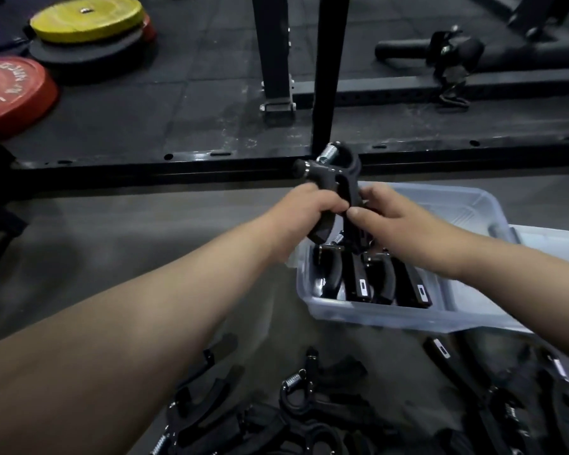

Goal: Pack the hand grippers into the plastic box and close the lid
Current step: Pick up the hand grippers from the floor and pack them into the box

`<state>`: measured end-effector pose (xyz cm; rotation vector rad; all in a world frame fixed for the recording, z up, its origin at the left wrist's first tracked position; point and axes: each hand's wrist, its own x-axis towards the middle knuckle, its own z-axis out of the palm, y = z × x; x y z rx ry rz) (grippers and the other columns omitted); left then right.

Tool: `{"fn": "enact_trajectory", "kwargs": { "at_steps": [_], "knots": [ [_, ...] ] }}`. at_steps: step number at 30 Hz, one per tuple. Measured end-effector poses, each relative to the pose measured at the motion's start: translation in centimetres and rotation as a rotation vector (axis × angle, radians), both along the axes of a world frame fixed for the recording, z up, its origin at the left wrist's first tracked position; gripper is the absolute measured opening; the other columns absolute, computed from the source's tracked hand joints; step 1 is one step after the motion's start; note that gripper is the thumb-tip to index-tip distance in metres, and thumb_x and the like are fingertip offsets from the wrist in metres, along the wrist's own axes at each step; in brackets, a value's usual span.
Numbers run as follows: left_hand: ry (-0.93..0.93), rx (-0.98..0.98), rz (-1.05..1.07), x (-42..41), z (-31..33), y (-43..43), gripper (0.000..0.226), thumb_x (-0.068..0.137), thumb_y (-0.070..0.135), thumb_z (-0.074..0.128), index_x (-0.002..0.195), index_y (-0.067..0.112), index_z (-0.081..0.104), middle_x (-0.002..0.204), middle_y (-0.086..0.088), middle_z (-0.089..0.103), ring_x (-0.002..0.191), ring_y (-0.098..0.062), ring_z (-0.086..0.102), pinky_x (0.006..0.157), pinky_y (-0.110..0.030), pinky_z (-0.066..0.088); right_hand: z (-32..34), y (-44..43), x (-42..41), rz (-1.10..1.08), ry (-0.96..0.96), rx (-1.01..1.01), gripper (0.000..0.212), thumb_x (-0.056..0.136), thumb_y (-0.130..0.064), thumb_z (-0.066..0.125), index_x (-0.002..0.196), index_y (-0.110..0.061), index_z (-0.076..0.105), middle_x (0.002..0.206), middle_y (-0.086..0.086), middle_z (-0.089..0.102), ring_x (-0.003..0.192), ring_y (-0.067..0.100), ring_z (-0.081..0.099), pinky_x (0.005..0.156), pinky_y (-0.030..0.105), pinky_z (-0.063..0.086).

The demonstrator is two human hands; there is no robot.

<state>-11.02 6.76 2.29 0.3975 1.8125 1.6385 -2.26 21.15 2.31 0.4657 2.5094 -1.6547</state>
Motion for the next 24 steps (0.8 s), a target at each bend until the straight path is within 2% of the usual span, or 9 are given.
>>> {"fn": "enact_trajectory", "kwargs": {
  "at_steps": [2,5,7,10,14,17,19,22,24],
  "knots": [
    [0.022,0.019,-0.069,0.6,-0.1,0.8,0.025,0.092,0.015,0.057,0.069,0.016,0.067,0.069,-0.001,0.064,0.068,-0.014,0.058,0.061,-0.023,0.044,-0.2,0.6,0.8,0.007,-0.022,0.075,0.026,0.1,-0.029,0.048,0.123,-0.017,0.05,0.102,0.004,0.067,0.085,0.021,0.067,0.072,0.042,0.06],
    [0.163,-0.112,-0.108,0.2,-1.3,1.0,0.021,0.098,0.025,0.049,0.099,0.016,0.068,0.093,0.002,0.07,0.085,-0.005,0.062,0.075,-0.015,0.045,-0.7,1.9,1.8,-0.014,-0.109,0.179,0.022,0.099,-0.019,0.043,0.1,-0.002,0.058,0.077,0.014,0.066,0.063,0.024,0.066,0.059,0.041,0.06],
    [0.267,-0.167,-0.021,-0.4,-2.8,0.6,0.022,0.092,0.017,0.054,0.11,0.014,0.065,0.102,0.0,0.069,0.101,-0.01,0.062,0.087,-0.017,0.044,-1.7,2.7,2.6,-0.048,-0.237,0.146,0.027,0.099,-0.016,0.043,0.089,0.006,0.057,0.072,0.02,0.065,0.055,0.024,0.066,0.058,0.042,0.06],
    [0.602,-0.389,0.064,-0.7,-5.1,-0.5,0.048,0.074,0.013,0.049,0.121,0.018,0.061,0.119,0.0,0.063,0.118,-0.017,0.053,0.104,-0.03,0.039,-3.7,2.9,2.8,-0.05,-0.374,0.134,0.031,0.098,-0.016,0.044,0.088,0.012,0.056,0.077,0.028,0.064,0.056,0.031,0.068,0.063,0.05,0.06],
    [0.755,-0.463,0.099,0.9,-7.3,-1.4,0.053,0.079,0.014,0.038,0.128,0.015,0.056,0.143,0.002,0.048,0.13,-0.019,0.039,0.111,-0.034,0.029,-6.1,1.7,0.9,-0.09,-0.417,0.181,0.031,0.099,-0.017,0.045,0.071,-0.005,0.051,0.069,0.016,0.057,0.058,0.031,0.067,0.061,0.045,0.061],
    [0.831,-0.492,0.085,1.4,-8.1,-1.4,0.045,0.087,0.01,0.041,0.129,0.015,0.055,0.15,0.005,0.039,0.134,-0.017,0.035,0.113,-0.037,0.026,-7.6,0.4,-0.4,-0.082,-0.448,0.156,0.034,0.096,-0.01,0.044,0.063,-0.007,0.041,0.058,0.014,0.044,0.064,0.043,0.069,0.06,0.049,0.057],
    [0.828,-0.491,0.088,1.3,-8.1,-1.5,0.045,0.088,0.007,0.042,0.13,0.015,0.054,0.151,0.006,0.038,0.135,-0.016,0.032,0.115,-0.036,0.024,-8.4,-0.2,-0.7,-0.073,-0.472,0.2,0.036,0.095,-0.011,0.043,0.059,-0.009,0.04,0.055,0.014,0.045,0.069,0.044,0.07,0.052,0.038,0.05],
    [0.827,-0.47,0.097,1.3,-8.2,-1.5,0.043,0.089,0.007,0.041,0.129,0.016,0.055,0.151,0.008,0.037,0.135,-0.013,0.031,0.115,-0.034,0.022,-8.8,-0.5,-0.7,-0.047,-0.456,0.344,0.03,0.095,-0.014,0.044,0.066,-0.007,0.044,0.064,0.017,0.056,0.076,0.04,0.07,0.054,0.033,0.045],
    [0.828,-0.456,0.105,1.4,-8.3,-1.6,0.042,0.09,0.007,0.041,0.128,0.016,0.056,0.151,0.008,0.038,0.134,-0.013,0.032,0.115,-0.032,0.023,-8.7,-0.4,-0.7,-0.01,-0.446,0.477,0.022,0.1,-0.022,0.04,0.087,-0.006,0.046,0.092,0.019,0.065,0.089,0.035,0.066,0.065,0.033,0.043]
  ]
}}
